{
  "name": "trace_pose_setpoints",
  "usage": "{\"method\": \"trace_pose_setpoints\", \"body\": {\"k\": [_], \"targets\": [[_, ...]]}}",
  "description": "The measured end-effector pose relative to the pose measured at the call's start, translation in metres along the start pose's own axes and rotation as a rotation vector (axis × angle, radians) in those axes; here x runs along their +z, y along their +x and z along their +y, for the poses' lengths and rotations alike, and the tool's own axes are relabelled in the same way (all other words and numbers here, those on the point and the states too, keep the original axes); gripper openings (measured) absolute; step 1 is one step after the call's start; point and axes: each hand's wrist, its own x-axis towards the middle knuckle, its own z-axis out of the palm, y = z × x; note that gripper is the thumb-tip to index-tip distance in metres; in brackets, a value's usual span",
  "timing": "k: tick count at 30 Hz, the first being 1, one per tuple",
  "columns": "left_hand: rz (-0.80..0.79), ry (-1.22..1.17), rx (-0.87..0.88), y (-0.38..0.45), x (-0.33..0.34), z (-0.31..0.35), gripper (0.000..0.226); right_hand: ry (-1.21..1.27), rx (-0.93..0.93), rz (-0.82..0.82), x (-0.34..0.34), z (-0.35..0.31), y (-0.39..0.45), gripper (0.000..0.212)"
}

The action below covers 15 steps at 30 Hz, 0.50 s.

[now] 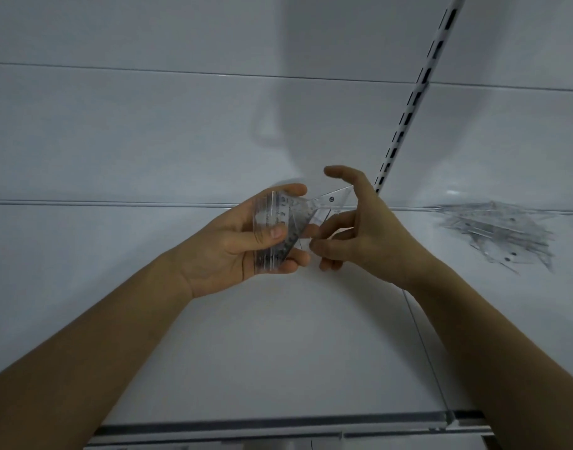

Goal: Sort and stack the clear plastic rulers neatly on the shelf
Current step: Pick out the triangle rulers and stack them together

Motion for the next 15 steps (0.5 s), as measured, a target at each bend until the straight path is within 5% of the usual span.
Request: {"method": "trace_pose_setpoints", "body": {"k": [2,6,11,15], "targets": [[-0.002,-0.013,-0.004,0.0,-0.0005,0.0003,0.056,0.001,-0.041,0.014,0.0004,0.0014,-0.0006,0.085],[0.02,-0.018,0.001,0.0011,-0.0024,0.0011,0.057,0.057,-0.126,0.115,0.0012,0.0024,0.0008,0.016],[0.09,-0.024,0.018,0.0024,-0.0035,0.0,0.052,0.469,-0.139,0.24,-0.0066,0.0003,0.0035,0.015],[0.031,0.02,-0.037,0.0015,-0.0026,-0.0005,0.058,0.524,-0.037,0.251,-0.0054,0.0022,0.0052,0.009]]}}
